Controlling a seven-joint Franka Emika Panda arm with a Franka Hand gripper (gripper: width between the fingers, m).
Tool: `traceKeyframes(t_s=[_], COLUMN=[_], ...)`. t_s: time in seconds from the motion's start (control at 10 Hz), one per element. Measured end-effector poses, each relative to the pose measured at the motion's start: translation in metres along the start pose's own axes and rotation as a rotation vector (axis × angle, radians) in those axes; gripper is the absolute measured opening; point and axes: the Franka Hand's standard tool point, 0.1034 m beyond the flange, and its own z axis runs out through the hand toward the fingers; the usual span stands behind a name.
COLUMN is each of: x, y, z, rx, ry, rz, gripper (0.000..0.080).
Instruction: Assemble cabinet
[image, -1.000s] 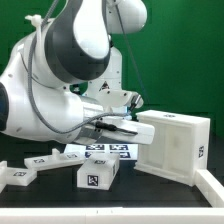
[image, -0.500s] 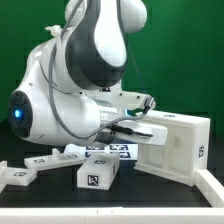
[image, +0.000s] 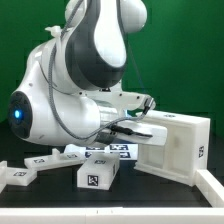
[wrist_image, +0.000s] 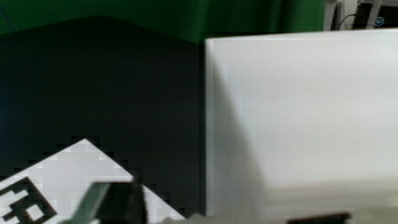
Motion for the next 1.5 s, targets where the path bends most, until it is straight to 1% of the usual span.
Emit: traceKeyframes(t_s=[0.1, 0.2, 0.3, 0.4, 0.5, 0.6, 0.7, 0.8, 0.9, 1.0, 1.1, 1.2, 1.3, 1.4, 1.5], x=[0.0, 0.0, 0.0, -0.001, -0.008, -0.018, -0.026, -0.042, -0.05, -0.045, -0.046, -0.048, -0.047, -0.056, -0.067], y=[0.0, 0.0, 0.0, 0.001, 0.005, 0.011, 0.015, 0.02, 0.022, 0.017, 0.013, 0.011, 0.013, 0.017, 0.018], z=[0.0, 0.0, 0.0, 0.0, 0.001, 0.001, -0.008, -0.016, -0.016, -0.017, -0.018, -0.017, -0.023, -0.033, -0.036], rx=[0.0, 0.0, 0.0, -0.003, -0.019, -0.041, -0.057, -0.061, -0.046, -0.038, -0.033, -0.03, -0.042, -0.074, -0.076], ry=[0.0, -0.001, -0.001, -0.002, -0.023, -0.053, -0.017, 0.061, 0.121, 0.205, 0.269, 0.307, 0.373, 0.443, 0.492], rz=[0.0, 0.0, 0.0, 0.001, 0.02, 0.033, 0.031, 0.031, 0.032, 0.02, 0.006, -0.002, 0.044, 0.133, 0.241], gripper=[0.0201, 0.007, 0.0029, 0.0029, 0.0029, 0.0029, 0.0029, 0.0029, 0.0029, 0.0029, 0.0029, 0.0029, 0.0029, 0.0029, 0.0029])
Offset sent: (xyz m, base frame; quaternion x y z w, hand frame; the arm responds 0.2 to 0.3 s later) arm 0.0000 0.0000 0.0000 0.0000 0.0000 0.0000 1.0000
